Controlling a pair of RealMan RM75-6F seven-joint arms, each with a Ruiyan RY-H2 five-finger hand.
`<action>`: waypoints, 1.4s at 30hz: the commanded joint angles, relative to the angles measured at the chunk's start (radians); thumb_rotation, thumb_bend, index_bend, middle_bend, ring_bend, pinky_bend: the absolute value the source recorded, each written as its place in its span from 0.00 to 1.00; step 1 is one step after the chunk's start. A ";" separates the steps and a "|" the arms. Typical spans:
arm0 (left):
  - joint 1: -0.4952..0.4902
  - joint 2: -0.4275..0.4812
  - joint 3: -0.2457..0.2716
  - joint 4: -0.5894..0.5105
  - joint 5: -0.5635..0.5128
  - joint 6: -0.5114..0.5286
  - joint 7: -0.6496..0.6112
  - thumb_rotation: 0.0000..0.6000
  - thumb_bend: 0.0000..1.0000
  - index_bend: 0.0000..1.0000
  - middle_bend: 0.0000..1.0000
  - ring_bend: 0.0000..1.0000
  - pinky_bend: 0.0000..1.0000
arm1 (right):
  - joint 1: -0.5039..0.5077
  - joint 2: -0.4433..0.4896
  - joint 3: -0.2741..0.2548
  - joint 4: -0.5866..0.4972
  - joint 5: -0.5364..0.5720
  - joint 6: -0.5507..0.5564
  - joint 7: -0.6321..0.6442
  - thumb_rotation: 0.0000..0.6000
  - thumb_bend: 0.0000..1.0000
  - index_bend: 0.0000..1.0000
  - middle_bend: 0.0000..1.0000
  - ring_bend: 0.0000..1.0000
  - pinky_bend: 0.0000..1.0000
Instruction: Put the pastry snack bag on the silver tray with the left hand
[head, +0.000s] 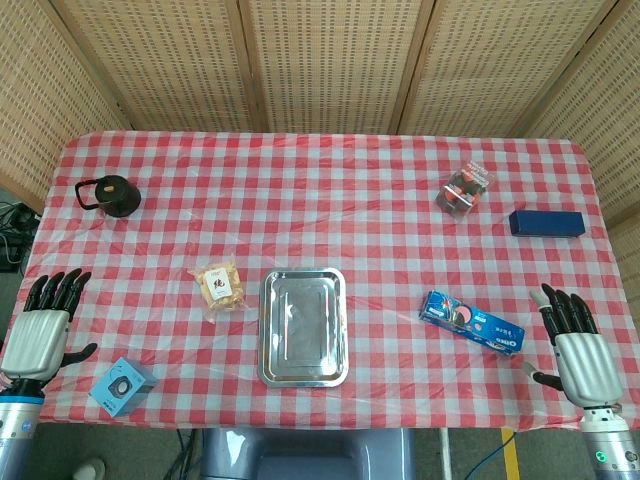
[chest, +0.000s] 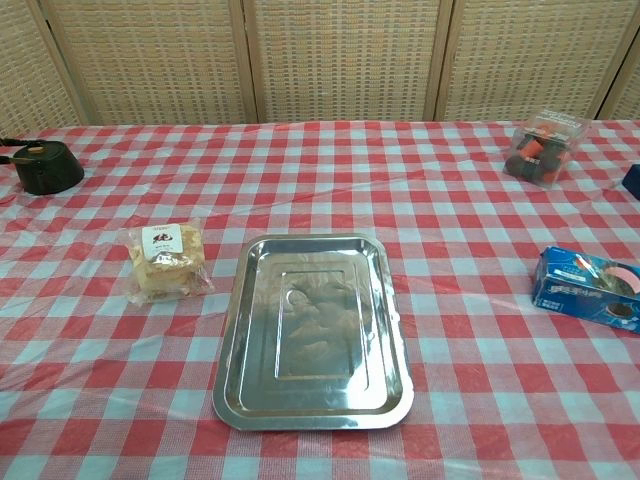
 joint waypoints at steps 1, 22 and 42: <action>0.001 0.001 0.001 -0.001 0.002 0.002 -0.001 1.00 0.01 0.00 0.00 0.00 0.00 | 0.000 -0.003 0.001 0.002 -0.002 0.004 -0.002 1.00 0.06 0.00 0.00 0.00 0.00; -0.008 0.004 0.007 0.001 0.013 -0.015 -0.016 1.00 0.01 0.00 0.00 0.00 0.00 | -0.004 -0.002 0.001 0.001 -0.001 0.009 -0.003 1.00 0.06 0.00 0.00 0.00 0.00; -0.272 0.134 -0.111 -0.048 -0.079 -0.374 -0.020 1.00 0.00 0.00 0.00 0.00 0.00 | -0.003 0.001 -0.018 -0.015 -0.026 -0.001 -0.016 1.00 0.06 0.00 0.00 0.00 0.00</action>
